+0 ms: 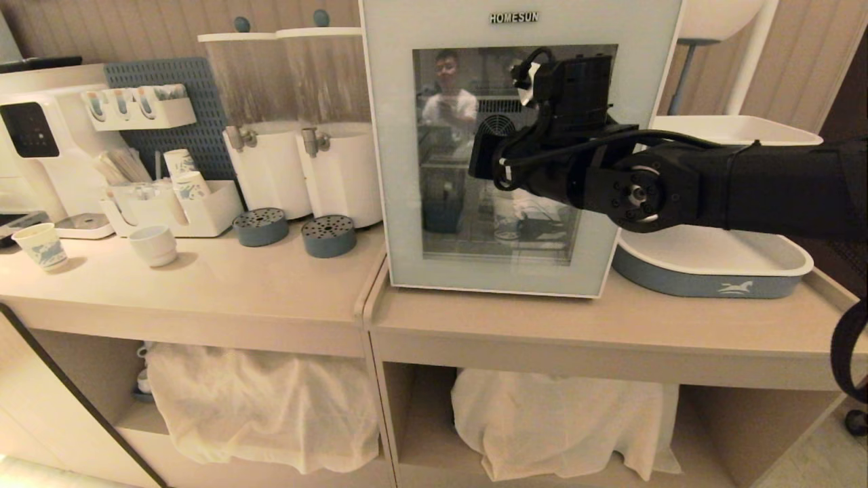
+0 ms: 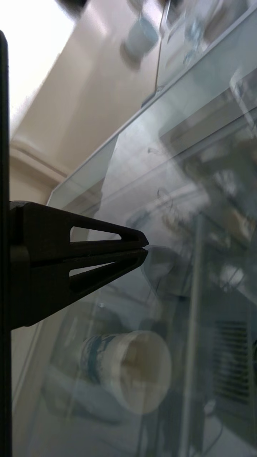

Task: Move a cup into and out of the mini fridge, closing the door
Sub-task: Close the freezer door

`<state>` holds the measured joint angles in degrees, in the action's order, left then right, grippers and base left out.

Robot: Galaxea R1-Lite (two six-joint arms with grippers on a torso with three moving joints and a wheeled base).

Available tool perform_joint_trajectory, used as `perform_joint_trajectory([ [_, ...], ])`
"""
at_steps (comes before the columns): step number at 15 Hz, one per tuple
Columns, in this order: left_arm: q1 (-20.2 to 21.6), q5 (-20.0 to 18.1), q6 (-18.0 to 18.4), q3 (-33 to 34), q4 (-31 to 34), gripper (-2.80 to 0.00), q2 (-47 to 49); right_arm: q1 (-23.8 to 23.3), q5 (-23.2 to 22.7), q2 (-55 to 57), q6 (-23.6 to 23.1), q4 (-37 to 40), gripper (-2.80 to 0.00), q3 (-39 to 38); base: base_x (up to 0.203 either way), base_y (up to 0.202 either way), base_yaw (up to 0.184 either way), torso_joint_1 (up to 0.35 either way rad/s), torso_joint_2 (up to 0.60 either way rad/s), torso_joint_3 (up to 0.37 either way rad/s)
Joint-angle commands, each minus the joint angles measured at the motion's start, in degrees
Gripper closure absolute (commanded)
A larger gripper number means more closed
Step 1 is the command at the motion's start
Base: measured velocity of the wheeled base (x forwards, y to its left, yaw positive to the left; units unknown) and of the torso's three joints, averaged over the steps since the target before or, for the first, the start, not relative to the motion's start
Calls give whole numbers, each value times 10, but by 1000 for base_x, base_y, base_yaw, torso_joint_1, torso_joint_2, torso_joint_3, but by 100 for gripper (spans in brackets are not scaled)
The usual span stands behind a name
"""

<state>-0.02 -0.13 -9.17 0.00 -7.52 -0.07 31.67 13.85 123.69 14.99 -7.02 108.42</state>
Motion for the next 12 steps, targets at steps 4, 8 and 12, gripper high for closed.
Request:
perform_joint_trajectory([
  [4, -1, 0, -1, 23, 0, 0, -2, -2, 11, -8, 1, -1, 0, -33, 0, 0, 0, 0, 0, 0],
  [8, 0, 0, -1, 23, 0, 0, -2, -11, 5, -109, 10, -8, 0, -147, 0, 0, 0, 0, 0, 0],
  [12, -1, 0, -1, 23, 0, 0, -1, -40, 5, -252, 37, -15, 0, -257, 0, 0, 0, 0, 0, 0],
])
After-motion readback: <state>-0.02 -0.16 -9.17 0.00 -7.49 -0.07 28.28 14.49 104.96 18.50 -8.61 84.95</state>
